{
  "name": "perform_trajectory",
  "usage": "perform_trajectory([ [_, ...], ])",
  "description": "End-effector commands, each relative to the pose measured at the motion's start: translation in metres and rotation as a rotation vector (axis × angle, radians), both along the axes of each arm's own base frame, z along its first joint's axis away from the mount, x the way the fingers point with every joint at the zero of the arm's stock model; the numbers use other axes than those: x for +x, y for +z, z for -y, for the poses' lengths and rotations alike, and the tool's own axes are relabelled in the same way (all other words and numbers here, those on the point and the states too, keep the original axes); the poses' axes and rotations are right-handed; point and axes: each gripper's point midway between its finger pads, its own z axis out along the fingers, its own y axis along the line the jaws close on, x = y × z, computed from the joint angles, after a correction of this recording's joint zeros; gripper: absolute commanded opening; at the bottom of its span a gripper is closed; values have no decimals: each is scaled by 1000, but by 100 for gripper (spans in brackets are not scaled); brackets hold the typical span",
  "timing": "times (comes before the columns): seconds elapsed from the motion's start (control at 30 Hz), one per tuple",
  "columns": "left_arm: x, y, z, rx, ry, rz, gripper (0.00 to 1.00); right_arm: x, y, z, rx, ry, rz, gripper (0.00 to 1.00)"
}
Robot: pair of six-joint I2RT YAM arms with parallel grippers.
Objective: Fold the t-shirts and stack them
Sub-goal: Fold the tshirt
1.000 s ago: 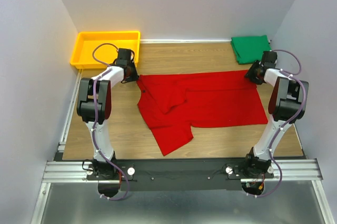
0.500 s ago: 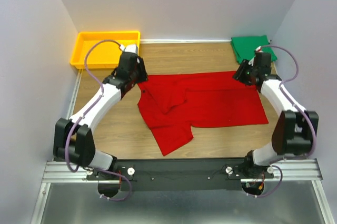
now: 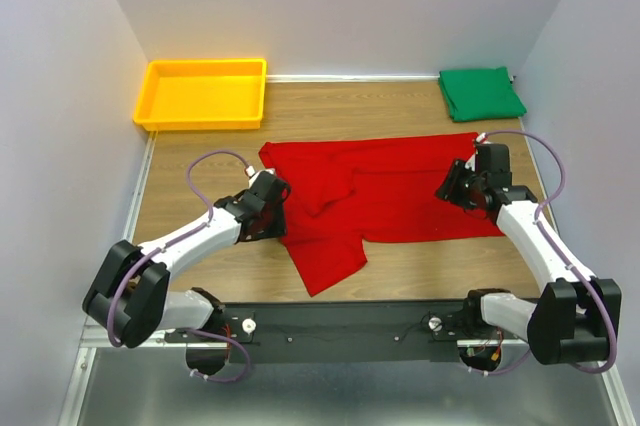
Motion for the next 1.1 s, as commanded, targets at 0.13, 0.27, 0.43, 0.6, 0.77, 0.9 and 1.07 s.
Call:
perform_trajectory([
  [0.13,5,-7,10,-21,70,-12,45,-24,-11,-4,10,25,-33,51],
  [0.27,1,-12,11,3,65,-39,43,-22,-5,-2,2,19,-11,51],
  [0.43,-1,-18,11,18,72,-56,39,-22,-5,-2,2,19,-11,51],
  [0.6,-3,-27,12,44,62,-85,39,-22,-5,-2,3,20,-10,51],
  [0.77,-4,-30,8,74,78,-98,28,-22,-5,-2,4,19,-10,51],
  [0.9,-5,-23,-4,124,104,-89,11,-21,-4,2,-13,-5,-5,51],
  [1.07,-1,-18,-27,212,129,-59,0,-25,-10,13,-36,-86,-40,61],
])
